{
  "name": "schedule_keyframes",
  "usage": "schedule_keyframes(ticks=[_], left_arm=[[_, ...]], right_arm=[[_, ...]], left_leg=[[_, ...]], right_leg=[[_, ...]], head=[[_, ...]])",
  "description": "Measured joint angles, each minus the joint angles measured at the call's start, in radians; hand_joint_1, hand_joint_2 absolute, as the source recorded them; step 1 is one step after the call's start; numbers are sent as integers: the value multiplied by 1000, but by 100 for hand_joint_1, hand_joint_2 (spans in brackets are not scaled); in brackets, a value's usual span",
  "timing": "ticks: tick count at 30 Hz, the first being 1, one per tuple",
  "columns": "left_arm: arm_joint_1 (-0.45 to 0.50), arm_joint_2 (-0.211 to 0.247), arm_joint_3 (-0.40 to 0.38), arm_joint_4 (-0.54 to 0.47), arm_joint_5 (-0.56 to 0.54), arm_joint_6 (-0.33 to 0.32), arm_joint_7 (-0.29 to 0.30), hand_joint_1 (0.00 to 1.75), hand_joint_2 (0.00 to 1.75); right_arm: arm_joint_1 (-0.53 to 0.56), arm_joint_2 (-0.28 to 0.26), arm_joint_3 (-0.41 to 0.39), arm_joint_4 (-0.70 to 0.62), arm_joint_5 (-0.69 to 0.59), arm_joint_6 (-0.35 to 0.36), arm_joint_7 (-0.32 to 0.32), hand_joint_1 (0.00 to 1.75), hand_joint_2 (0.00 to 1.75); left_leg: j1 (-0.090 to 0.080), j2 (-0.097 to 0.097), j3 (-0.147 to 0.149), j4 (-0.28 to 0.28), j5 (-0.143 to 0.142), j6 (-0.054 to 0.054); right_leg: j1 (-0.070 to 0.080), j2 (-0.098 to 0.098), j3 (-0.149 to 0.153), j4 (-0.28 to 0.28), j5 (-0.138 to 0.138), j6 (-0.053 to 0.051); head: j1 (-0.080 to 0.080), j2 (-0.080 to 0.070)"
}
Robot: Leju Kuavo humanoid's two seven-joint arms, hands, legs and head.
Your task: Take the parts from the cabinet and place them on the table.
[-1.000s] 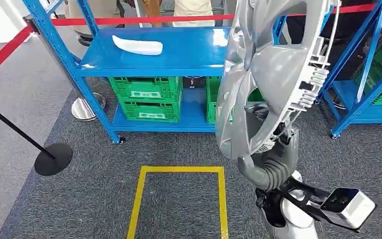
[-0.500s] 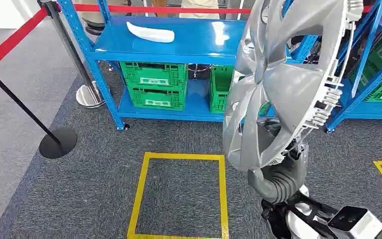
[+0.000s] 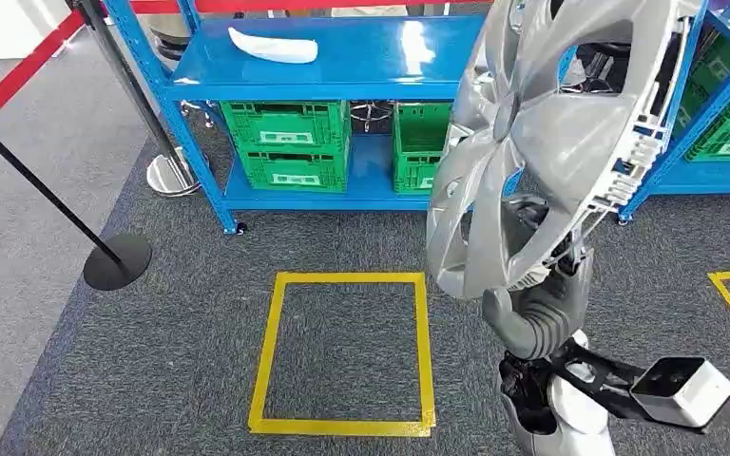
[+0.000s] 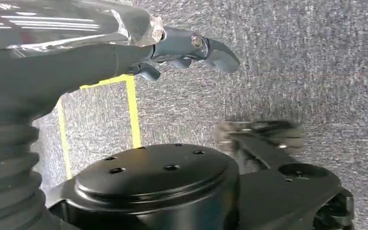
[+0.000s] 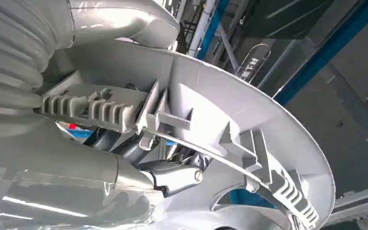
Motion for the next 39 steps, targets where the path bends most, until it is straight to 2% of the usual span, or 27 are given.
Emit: schedule_keyframes(ticks=[1,2,3,5,6,7,8,11,12,13,15,16,17,19,21,23,26,27,29,31,32,33,34,36,37,38,39], left_arm=[[-3,0,0,0,0,0,4,0,175],[-6,0,0,0,-2,0,11,0,175],[-6,0,0,0,-4,2,18,0,175],[-5,1,0,0,-8,8,30,0,175],[-4,3,2,0,-8,10,35,0,175],[-1,3,5,0,-5,13,37,0,175],[1,4,8,0,-2,19,37,0,175],[5,8,15,0,2,26,34,0,175],[5,7,15,0,2,26,31,0,175],[5,6,15,0,2,26,25,0,175],[5,7,17,0,4,26,17,0,175],[4,8,17,0,4,26,15,0,175],[4,8,17,0,4,26,10,0,175],[1,7,21,0,4,27,5,0,175],[-4,6,25,0,4,27,3,0,175],[-6,5,27,-1,5,28,2,0,175],[-7,6,32,-2,6,29,2,0,175],[-7,8,33,-2,6,30,2,0,175],[-8,9,36,-2,6,30,2,0,175],[-13,10,39,-2,6,30,2,0,175],[-14,10,39,-2,6,30,2,0,175],[-14,10,40,-2,6,30,2,0,175],[-13,10,40,-2,6,30,5,0,175],[-11,10,40,-2,5,31,10,0,175],[-10,10,40,-2,5,32,13,0,175],[-6,10,40,-2,5,33,14,0,175],[-4,11,40,-1,5,35,16,0,175]], right_arm=[[-3,0,-1,6,-2,0,0,175,175],[-5,1,-2,11,-3,0,1,175,175],[-6,2,-2,14,-5,-1,3,175,175],[-12,4,-3,15,-6,-3,11,175,175],[-16,6,-3,15,-9,-5,13,175,175],[-21,8,-5,15,-13,-5,15,175,175],[-28,10,-6,15,-15,-5,17,175,175],[-40,11,-7,19,-16,-3,19,175,175],[-43,11,-8,21,-17,-3,19,175,175],[-45,12,-8,24,-19,-2,19,175,175],[-49,12,-8,29,-23,-2,19,175,175],[-49,12,-7,32,-23,-2,19,175,175],[-49,12,-7,35,-24,-2,19,175,175],[-49,12,-7,41,-26,-1,19,175,175],[-49,13,-8,44,-29,-2,16,175,175],[-49,15,-7,44,-29,-1,11,175,175],[-45,16,-7,45,-30,-1,3,175,175],[-45,16,-8,46,-30,-1,2,175,175],[-44,18,-8,47,-31,-1,-1,175,175],[-42,19,-8,47,-31,-1,-2,175,175],[-39,19,-9,48,-31,-2,-2,175,175],[-36,19,-9,48,-31,-2,-2,175,175],[-33,19,-9,50,-31,-2,-2,175,175],[-33,19,-9,50,-31,-2,-2,175,175],[-33,19,-9,50,-31,-1,-2,175,175],[-33,21,-9,50,-32,-2,-2,175,175],[-33,22,-10,50,-32,-2,-3,175,175]], left_leg=[[1,0,-7,64,-26,-4],[3,1,-2,101,-22,-6],[5,2,17,97,8,-7],[13,3,100,-20,89,-8],[17,3,153,-106,108,-8],[15,-1,193,-175,69,-12],[11,-5,214,-221,61,-5],[6,-4,193,-226,67,8],[17,1,185,-233,77,23],[15,1,178,-230,87,36],[12,4,148,-223,109,46],[10,5,133,-220,119,48],[8,6,118,-214,128,48],[5,7,90,-201,141,48],[4,5,63,-185,151,43],[-1,4,50,-177,162,32],[3,8,42,-181,188,16],[3,4,39,-177,182,10],[4,2,19,-115,80,-2],[4,2,-5,26,-31,-8],[4,3,-8,92,-51,-9],[4,3,2,121,-32,-9],[5,3,26,113,11,-8],[5,3,116,2,86,-5],[5,1,186,-95,76,-1],[1,1,263,-214,43,0],[1,-1,285,-269,17,5]], right_leg=[[0,-2,-11,2,9,1],[0,-3,-24,5,17,2],[0,-4,-39,10,25,4],[-1,-4,-65,22,37,10],[-2,-4,-76,29,42,14],[2,-4,-85,33,50,21],[3,-4,-89,34,59,28],[0,-7,-100,24,93,46],[-2,-6,-113,30,79,50],[-1,-4,-128,55,35,54],[-2,-3,-167,200,-86,60],[-1,-2,-184,284,-123,62],[-1,-1,-191,346,-130,62],[-1,-1,-146,332,-80,55],[-1,-1,-21,163,-23,44],[3,1,58,27,-72,40],[11,3,46,29,-60,23],[0,-1,32,21,-45,12],[1,-6,9,22,-24,-2],[2,-6,-22,23,4,-2],[2,-6,-43,24,20,-1],[2,-6,-62,25,33,1],[2,-6,-82,26,47,3],[2,-6,-118,29,76,9],[2,-5,-128,29,90,13],[8,-5,-135,31,100,19],[8,-7,-139,29,116,24]], head=[[-1,0],[-3,0],[-2,0],[-2,0],[-3,0],[-3,0],[-2,0],[-2,0],[-2,0],[2,0],[6,0],[5,0],[5,0],[5,0],[5,0],[3,0],[4,0],[5,0],[-2,0],[-3,0],[-3,0],[-3,0],[-3,0],[-3,0],[-3,0],[-3,0],[-1,0]])
